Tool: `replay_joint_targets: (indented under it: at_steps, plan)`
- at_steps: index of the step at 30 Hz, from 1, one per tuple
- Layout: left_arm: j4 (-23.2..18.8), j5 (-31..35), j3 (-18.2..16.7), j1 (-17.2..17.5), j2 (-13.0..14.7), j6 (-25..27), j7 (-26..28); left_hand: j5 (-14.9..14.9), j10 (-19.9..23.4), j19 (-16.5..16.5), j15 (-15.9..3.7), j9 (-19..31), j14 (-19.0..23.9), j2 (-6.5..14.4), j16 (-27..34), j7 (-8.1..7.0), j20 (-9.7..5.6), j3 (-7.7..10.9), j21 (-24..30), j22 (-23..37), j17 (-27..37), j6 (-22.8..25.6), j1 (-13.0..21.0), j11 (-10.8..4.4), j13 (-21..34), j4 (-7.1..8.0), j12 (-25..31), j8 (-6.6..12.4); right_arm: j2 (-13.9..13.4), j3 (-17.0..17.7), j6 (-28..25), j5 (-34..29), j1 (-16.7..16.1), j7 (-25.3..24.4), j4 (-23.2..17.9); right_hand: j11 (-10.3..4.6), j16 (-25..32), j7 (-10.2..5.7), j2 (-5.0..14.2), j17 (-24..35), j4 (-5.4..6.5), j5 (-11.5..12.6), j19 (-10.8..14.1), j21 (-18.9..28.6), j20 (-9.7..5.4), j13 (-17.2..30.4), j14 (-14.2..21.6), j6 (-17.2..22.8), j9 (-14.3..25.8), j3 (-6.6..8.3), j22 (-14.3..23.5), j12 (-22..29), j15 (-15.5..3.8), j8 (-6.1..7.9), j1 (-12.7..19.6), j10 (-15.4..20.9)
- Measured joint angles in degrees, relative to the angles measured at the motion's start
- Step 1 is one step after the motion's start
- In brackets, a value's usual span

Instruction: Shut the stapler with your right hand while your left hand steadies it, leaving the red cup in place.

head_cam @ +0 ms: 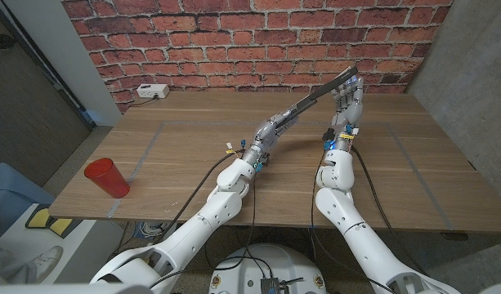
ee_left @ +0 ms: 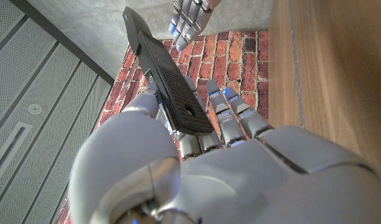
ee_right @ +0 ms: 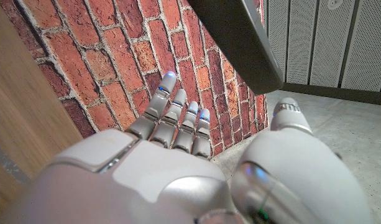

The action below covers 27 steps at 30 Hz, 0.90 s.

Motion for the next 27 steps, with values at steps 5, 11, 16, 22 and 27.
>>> replay_joint_targets:
  at_steps: [5,11,16,22,27]
  plan:
    - [-1.00,0.16,0.00,0.19,0.51,0.33,0.65,0.00,0.18,0.00,0.14,0.00,0.14,0.00,0.00,0.07,0.00,0.22,0.00,0.00,0.00,0.10,0.00,-0.02,0.00,-0.22,0.00,0.67,-0.19,0.29,-0.13,0.11,-0.35,-0.34,0.04,0.00,0.00,-0.02,-0.10,-0.27,-0.48,0.00,-0.20,-0.23,0.20,0.01,0.00,0.02,-0.26,-0.02,0.00,0.26,0.00,0.00,0.86,0.01]
    - [-2.27,0.55,0.01,0.60,1.09,0.79,2.05,0.00,0.21,0.00,0.01,3.12,0.40,-0.16,0.00,-0.37,0.01,0.22,0.00,0.00,0.00,0.96,0.15,-0.03,0.00,-0.23,0.01,2.65,-0.77,0.75,-0.52,0.56,-1.21,-0.53,-0.01,0.22,0.00,0.18,-0.24,-0.43,-0.50,0.00,-0.19,-0.78,0.20,0.01,-0.22,-0.18,-0.26,-0.03,0.00,0.26,-0.22,0.00,1.00,-0.21]
    - [-3.66,1.13,0.12,1.34,1.62,0.79,3.14,0.00,0.21,0.09,0.01,3.25,0.41,-0.16,-0.45,-0.41,-0.09,0.22,0.00,0.00,0.00,1.00,0.15,-0.03,0.00,-0.23,0.01,2.65,-1.19,0.90,-0.81,1.22,-1.80,-0.36,-0.27,0.22,0.00,0.18,-0.24,-0.53,-0.69,0.00,-0.82,-1.06,0.20,0.01,-0.62,-0.17,-0.52,-0.22,0.00,0.26,0.00,0.21,1.00,-0.20]
    - [-4.92,1.57,0.13,1.98,2.19,0.72,3.82,-0.01,0.20,0.09,0.02,3.26,0.40,-0.16,-0.45,-0.43,-0.09,0.21,0.00,0.00,0.00,1.01,0.15,-0.02,0.25,-0.24,0.01,2.64,-1.43,0.94,-1.23,1.65,-2.13,0.05,-0.50,0.22,0.00,0.49,-0.24,-0.73,-0.69,0.00,-1.15,-1.54,0.53,-0.27,-0.68,-0.48,-0.53,-0.22,0.00,0.25,-0.06,0.21,0.99,-0.20]
    - [-5.47,3.45,0.14,2.20,2.44,-0.60,6.21,-0.01,0.39,0.32,0.13,3.27,0.53,-0.16,-0.45,-0.44,0.11,0.19,0.00,0.00,0.00,1.01,0.15,0.17,0.25,-0.25,-0.21,2.62,-2.53,0.94,-1.88,1.78,-3.14,0.26,-1.83,0.22,0.00,0.49,-0.24,-1.06,-0.90,0.00,-3.49,-3.50,0.20,-0.26,-1.33,-0.48,-1.05,-0.44,-0.28,0.26,0.11,0.43,0.99,-0.20]
